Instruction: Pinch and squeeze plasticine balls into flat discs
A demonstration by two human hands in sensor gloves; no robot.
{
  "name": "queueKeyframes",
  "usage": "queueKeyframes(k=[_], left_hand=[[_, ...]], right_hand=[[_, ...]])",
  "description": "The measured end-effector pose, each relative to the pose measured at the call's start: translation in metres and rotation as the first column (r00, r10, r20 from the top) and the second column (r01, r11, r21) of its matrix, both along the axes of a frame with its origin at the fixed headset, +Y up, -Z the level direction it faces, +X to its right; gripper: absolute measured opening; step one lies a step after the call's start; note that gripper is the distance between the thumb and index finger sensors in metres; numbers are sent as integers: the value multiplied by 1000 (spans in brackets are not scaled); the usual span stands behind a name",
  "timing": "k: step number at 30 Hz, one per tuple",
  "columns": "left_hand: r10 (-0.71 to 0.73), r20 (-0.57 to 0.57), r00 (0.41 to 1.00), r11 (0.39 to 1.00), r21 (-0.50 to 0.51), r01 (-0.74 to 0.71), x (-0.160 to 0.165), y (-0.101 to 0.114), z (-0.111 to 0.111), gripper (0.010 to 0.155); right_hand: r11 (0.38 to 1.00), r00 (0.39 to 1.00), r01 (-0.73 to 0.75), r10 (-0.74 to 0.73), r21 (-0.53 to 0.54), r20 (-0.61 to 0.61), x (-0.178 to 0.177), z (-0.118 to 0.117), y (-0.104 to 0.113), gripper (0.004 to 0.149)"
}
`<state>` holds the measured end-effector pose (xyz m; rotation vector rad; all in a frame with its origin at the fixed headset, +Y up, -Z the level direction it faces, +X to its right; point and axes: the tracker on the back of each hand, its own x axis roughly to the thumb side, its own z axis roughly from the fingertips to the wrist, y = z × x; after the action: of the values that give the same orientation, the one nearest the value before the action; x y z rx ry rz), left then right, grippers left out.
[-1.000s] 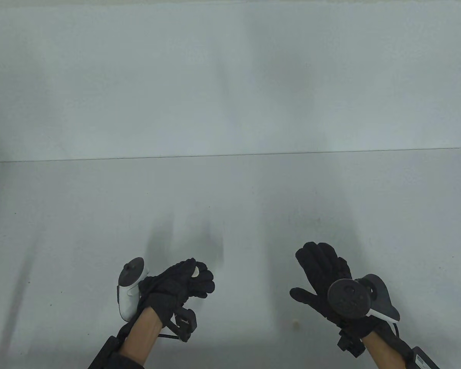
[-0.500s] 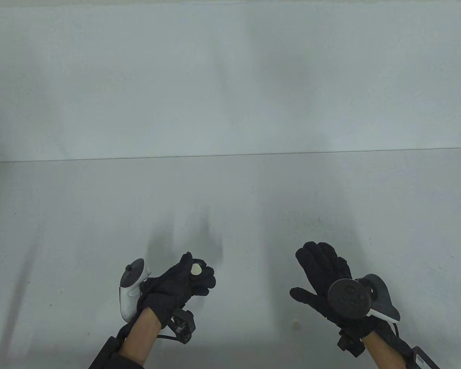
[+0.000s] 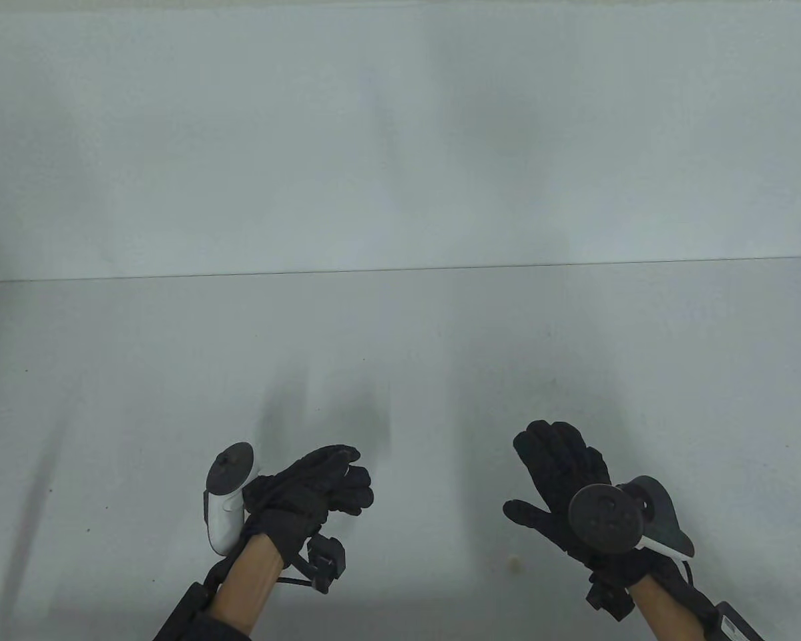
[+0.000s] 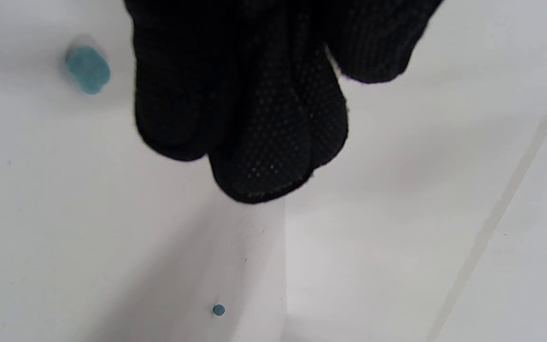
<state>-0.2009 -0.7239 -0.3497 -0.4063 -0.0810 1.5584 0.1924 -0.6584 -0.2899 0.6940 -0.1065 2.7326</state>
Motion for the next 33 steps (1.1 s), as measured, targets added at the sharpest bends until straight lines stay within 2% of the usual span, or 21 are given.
queueKeyframes(k=[2,4,5,9,11,17,20,24,25,27,29,31,33], left_hand=[[34,22,999,999,-25,-34,0,-5,0,59],[129,68,989,990,-66,-124,1,-9,2,73],[153,51,987,986,-80,-149,1,-9,2,77],[31,44,999,999,-41,-30,1,-5,1,59],[23,29,999,999,-45,-22,2,-4,1,49],[-16,22,1000,1000,-16,16,2,0,1,40],[-33,20,999,999,-4,33,1,2,1,40],[42,1,999,996,-76,-42,-2,-6,2,43],[56,1,998,995,-81,-56,-3,-7,2,47],[122,61,991,990,-82,-117,-3,-9,3,74],[163,38,986,983,-87,-159,-3,-10,4,80],[139,18,990,987,-85,-137,-6,-11,4,75],[87,-1,996,993,-81,-86,-8,-10,4,62]], right_hand=[[1000,1000,2,-2,-1,0,0,0,0,84],[1000,1000,0,0,0,0,0,0,0,84],[1000,1000,1,-1,3,0,0,0,0,84],[1000,1000,-1,1,0,0,0,0,0,84],[1000,1000,1,-1,5,0,0,0,1,84],[1000,1000,-1,1,5,-1,0,1,0,84],[1000,1000,-1,1,4,-1,0,0,0,84],[1000,1000,3,-3,11,-1,-1,1,1,84],[1000,1000,2,-2,11,-2,-1,1,1,84],[1000,1000,1,-1,11,-1,-2,2,1,84],[1000,1000,3,-3,14,-1,-3,2,1,84],[1000,1000,2,-2,9,-1,-4,1,0,84],[1000,1000,1,-1,10,1,-4,2,0,84]])
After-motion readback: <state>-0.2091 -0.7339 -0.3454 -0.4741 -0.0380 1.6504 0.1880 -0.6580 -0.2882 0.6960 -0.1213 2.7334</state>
